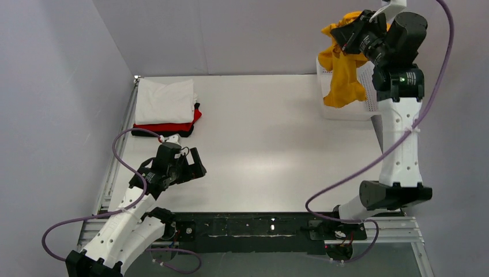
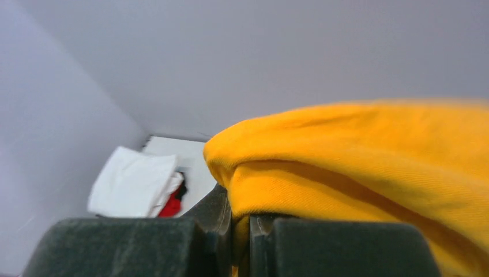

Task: Fold and stack the t-shirts
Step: Grab crumpled tshirt from bin with the right arm, then move the tshirt to the center of the board

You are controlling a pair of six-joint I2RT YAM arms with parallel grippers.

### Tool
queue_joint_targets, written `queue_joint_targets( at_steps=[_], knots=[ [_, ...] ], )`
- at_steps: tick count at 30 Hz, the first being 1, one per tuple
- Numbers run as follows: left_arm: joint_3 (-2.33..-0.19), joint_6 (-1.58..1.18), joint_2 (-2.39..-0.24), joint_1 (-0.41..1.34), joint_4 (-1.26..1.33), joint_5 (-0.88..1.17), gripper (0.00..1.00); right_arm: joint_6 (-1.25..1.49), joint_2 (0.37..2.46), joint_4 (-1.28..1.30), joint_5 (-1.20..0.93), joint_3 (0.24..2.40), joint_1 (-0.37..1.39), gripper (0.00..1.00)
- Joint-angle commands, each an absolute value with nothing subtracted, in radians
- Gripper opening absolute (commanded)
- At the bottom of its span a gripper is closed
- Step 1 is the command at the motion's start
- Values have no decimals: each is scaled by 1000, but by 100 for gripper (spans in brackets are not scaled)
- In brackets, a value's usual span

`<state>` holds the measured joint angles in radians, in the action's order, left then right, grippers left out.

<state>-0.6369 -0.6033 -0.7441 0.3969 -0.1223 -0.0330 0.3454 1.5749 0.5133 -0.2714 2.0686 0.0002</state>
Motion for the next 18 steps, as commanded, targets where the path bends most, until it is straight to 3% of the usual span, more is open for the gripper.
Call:
queue_joint_targets(
  at_steps=[1,8,13,18],
  knots=[
    [-669,-625,-713,402,-203,-16,98,333,1462,398,-429,2013,85,1],
    [-671,-654,-678,402,-240,-17,98,421,1313,296,-571,1878,237,1],
    [-673,-673,-660,401,-276,-31,98,574,1214,130,-607,1594,295,1],
    [-675,-683,-670,402,-316,-47,98,686,1133,79,-320,1209,304,1]
  ],
)
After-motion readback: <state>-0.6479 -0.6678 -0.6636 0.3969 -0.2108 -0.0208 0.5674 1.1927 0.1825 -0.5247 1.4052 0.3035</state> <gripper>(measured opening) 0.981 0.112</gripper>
